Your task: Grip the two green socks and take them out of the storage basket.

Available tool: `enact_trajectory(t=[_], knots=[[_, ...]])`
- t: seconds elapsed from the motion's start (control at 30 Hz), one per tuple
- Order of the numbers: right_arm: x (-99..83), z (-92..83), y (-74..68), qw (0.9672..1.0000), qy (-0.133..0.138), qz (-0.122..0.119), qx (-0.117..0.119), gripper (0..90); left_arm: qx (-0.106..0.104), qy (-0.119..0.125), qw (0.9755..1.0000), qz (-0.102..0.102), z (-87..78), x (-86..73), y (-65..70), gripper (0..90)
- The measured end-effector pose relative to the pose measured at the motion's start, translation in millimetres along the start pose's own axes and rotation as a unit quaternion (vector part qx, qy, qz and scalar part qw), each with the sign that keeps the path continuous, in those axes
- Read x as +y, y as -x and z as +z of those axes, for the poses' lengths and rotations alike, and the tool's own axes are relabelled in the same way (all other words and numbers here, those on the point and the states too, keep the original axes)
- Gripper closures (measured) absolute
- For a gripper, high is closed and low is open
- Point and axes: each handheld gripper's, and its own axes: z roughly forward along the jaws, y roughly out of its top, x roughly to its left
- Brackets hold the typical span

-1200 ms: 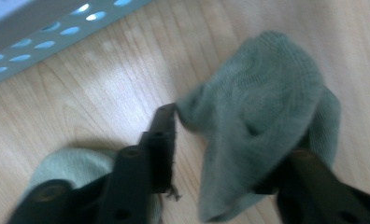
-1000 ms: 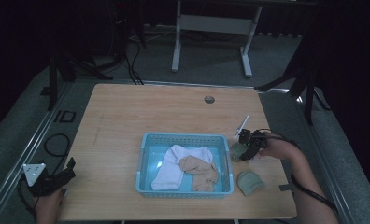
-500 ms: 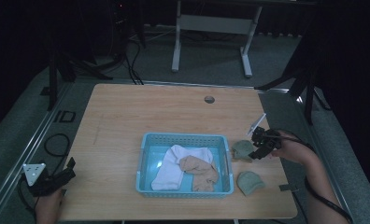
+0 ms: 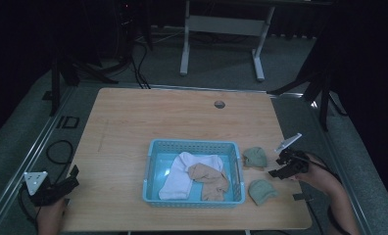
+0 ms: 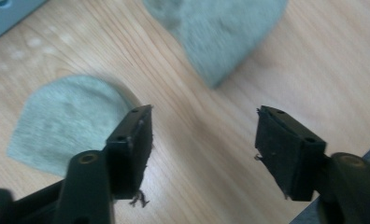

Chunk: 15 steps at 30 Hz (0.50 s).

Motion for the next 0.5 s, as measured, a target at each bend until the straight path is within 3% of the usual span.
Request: enact_trajectory(t=[0.13, 0.3, 0.4, 0.47, 0.5], knots=[[-20.0, 4.3, 3.9, 0.9988, 0.025, 0.042, -0.003, 27.1, 0.000, 0.001, 1.0000, 0.000, -0.1, -0.1, 0.0, 0.7], [-35.1, 7.5, 7.5, 0.9942, 0.064, 0.086, -0.012, 20.4, 0.001, 0.001, 1.0000, 0.000, -0.3, -0.1, 0.1, 0.7], [-42.9, 7.4, 7.9, 0.9887, 0.100, 0.108, -0.025, 18.9, 0.000, 0.001, 1.0000, 0.000, -0.3, -0.1, 0.0, 0.7], [-47.9, 8.1, 8.1, 0.9839, 0.122, 0.127, -0.029, 11.0, -0.001, 0.001, 1.0000, 0.000, -0.1, 0.0, 0.0, 0.7], [-47.9, 8.1, 8.1, 0.9839, 0.122, 0.127, -0.029, 11.0, -0.001, 0.001, 1.0000, 0.000, -0.1, 0.0, 0.0, 0.7]])
